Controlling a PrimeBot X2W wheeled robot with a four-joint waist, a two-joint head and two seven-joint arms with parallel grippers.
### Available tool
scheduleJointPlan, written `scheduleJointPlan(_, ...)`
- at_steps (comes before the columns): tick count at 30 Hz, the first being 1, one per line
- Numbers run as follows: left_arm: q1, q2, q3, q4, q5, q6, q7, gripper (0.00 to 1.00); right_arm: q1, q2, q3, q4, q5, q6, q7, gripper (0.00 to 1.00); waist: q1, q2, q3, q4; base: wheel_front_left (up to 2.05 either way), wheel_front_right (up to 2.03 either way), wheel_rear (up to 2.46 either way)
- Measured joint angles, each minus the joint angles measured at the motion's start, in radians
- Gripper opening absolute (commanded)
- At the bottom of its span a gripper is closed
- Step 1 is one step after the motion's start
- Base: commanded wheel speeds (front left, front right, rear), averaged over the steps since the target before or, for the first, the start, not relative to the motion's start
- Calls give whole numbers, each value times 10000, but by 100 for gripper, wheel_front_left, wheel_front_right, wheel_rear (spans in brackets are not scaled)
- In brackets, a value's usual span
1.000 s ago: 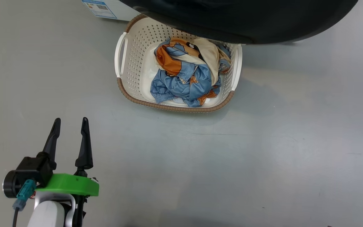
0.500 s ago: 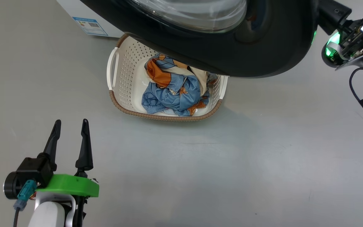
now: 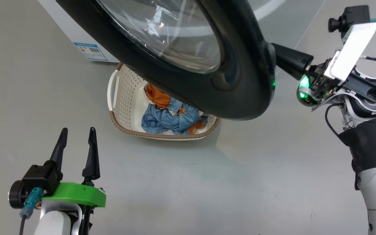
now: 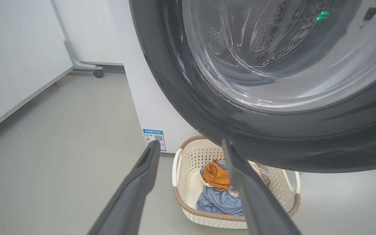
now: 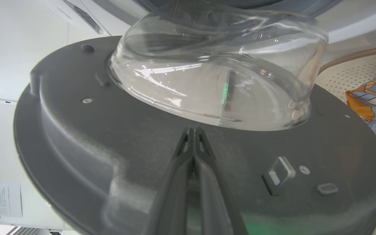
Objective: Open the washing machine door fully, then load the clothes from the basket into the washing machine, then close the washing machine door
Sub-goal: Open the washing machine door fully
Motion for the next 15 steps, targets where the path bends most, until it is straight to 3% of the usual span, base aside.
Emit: scheduleJointPlan(15,284,8,-305,255,-290,0,-2,100,1552,809,901,-100,201,0,642,0,0,0,-1203,38,0,0,0)
